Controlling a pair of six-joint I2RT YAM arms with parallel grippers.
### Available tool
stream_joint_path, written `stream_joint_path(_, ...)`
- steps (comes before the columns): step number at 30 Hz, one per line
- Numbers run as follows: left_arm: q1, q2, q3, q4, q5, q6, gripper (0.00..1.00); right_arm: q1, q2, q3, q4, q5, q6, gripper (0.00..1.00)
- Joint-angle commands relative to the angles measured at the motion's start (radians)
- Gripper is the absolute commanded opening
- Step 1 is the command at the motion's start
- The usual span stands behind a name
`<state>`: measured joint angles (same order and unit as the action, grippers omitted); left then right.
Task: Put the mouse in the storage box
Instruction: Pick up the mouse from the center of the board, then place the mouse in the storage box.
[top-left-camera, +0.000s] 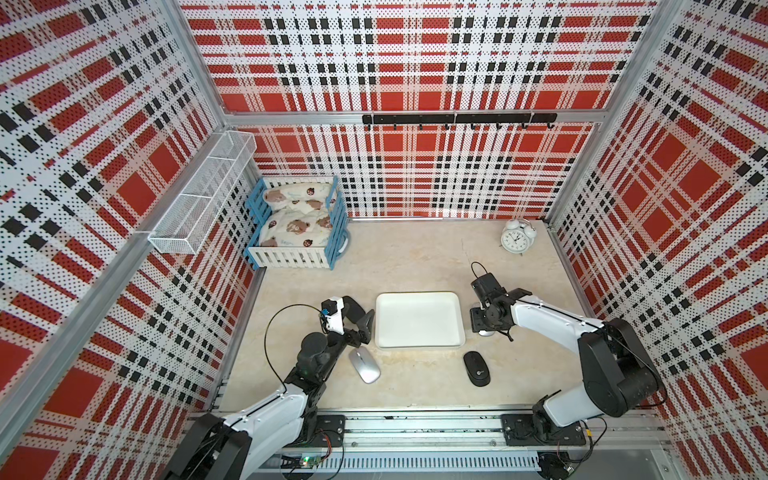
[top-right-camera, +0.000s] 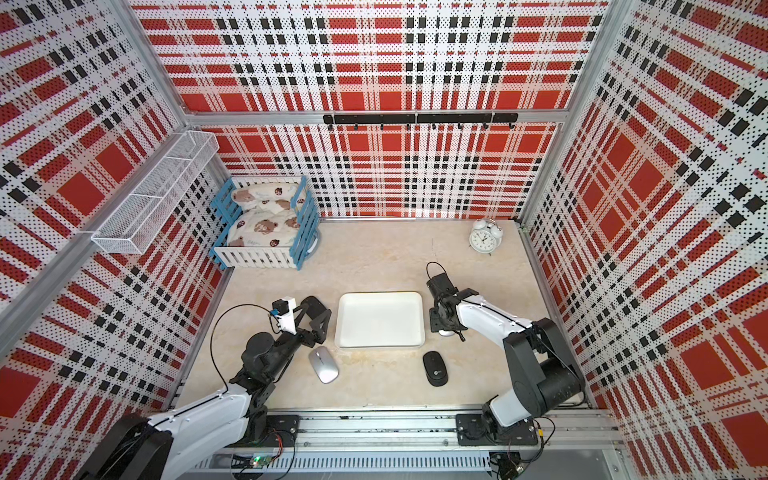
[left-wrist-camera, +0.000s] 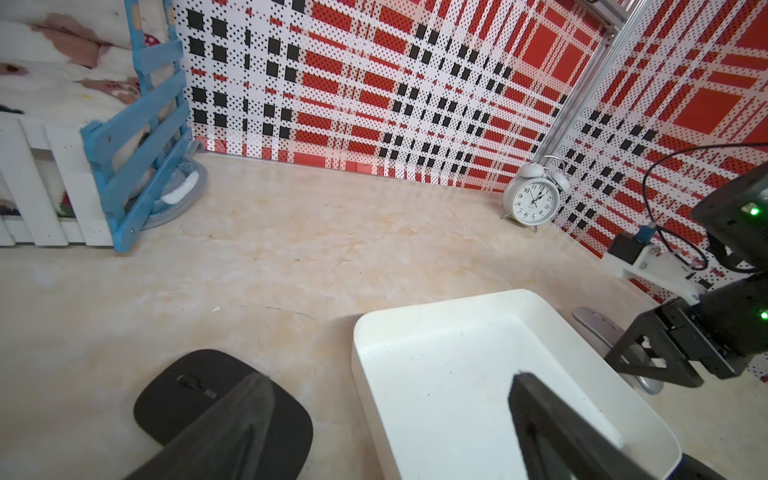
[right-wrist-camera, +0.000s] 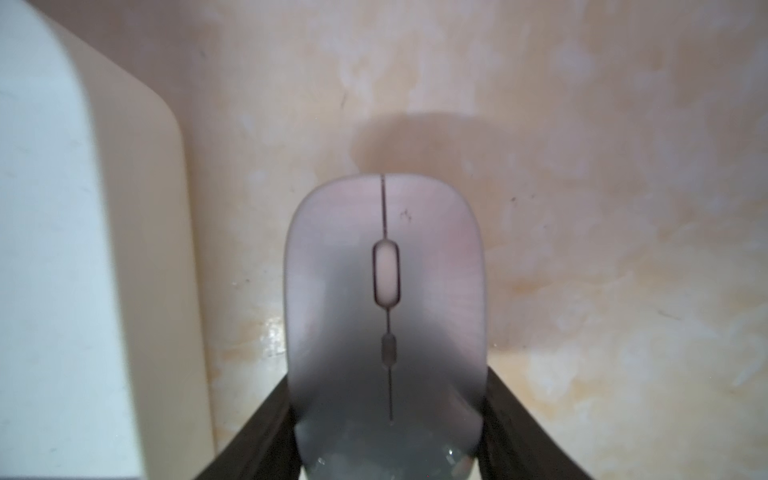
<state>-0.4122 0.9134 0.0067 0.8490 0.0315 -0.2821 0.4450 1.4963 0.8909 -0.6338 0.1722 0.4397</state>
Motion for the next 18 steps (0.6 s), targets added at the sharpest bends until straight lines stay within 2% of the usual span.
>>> stream_joint_path(1,-0.012,-0.041,-0.031,0.046,-0.064,-0.010,0.95,0.008,-0.069,0.087,-0.057,0.027,0.002,0.55)
stream_joint_path(4,-0.021,-0.061,-0.044,0.051,-0.094,-0.013,0.95,0.027,-0.076,0.155,-0.090,0.021,0.011,0.54)
stream_joint_path(7,-0.034,-0.071,-0.053,0.055,-0.130,-0.011,0.95,0.116,-0.070,0.204,-0.076,0.010,0.035,0.54)
stream_joint_path(10,-0.048,-0.073,-0.054,0.055,-0.154,-0.005,0.95,0.197,-0.025,0.234,-0.050,-0.011,0.085,0.54)
stream_joint_path(18,-0.069,-0.070,-0.055,0.054,-0.178,0.008,0.95,0.305,0.120,0.250,-0.012,-0.015,0.231,0.54)
